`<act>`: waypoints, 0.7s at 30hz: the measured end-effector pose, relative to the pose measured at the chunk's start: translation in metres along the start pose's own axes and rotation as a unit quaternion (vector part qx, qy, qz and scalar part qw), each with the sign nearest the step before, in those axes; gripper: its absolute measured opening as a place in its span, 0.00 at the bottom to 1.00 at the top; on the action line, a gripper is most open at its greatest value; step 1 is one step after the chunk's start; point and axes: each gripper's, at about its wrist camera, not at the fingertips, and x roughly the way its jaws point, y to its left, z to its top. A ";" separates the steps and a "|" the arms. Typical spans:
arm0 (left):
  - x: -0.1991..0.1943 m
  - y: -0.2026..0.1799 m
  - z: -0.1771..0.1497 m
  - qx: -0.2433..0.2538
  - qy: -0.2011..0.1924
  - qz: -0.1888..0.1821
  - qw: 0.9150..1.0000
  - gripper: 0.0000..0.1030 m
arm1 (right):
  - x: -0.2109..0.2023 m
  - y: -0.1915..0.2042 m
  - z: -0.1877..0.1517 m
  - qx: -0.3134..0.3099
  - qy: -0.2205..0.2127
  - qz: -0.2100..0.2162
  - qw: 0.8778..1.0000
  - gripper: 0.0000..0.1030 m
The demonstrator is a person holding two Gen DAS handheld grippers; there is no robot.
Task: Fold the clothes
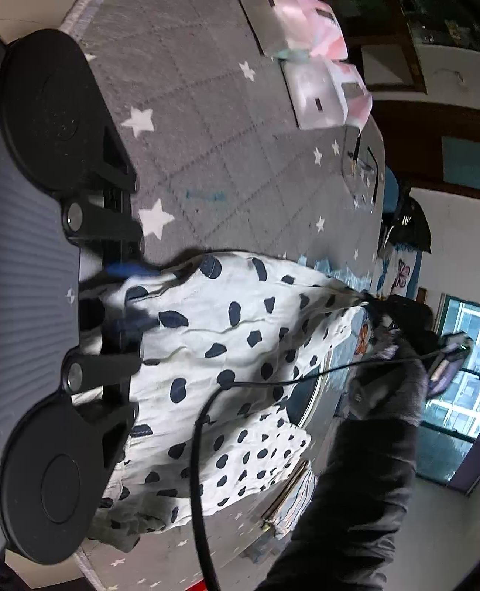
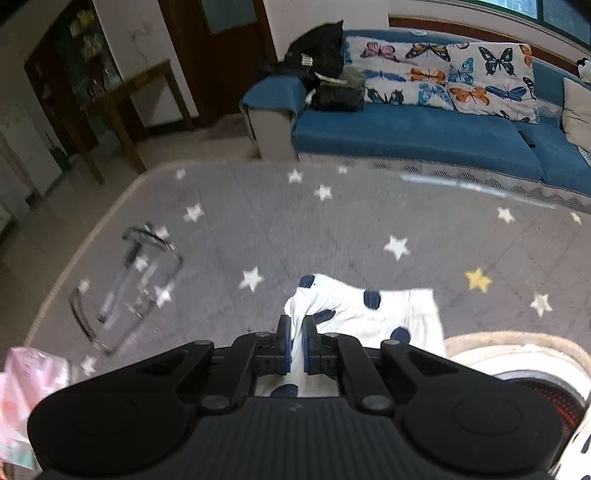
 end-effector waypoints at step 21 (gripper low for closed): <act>-0.047 -0.072 0.017 0.071 -0.078 -0.142 0.984 0.04 | -0.128 -0.154 -0.004 0.117 -0.080 0.058 0.988 0.05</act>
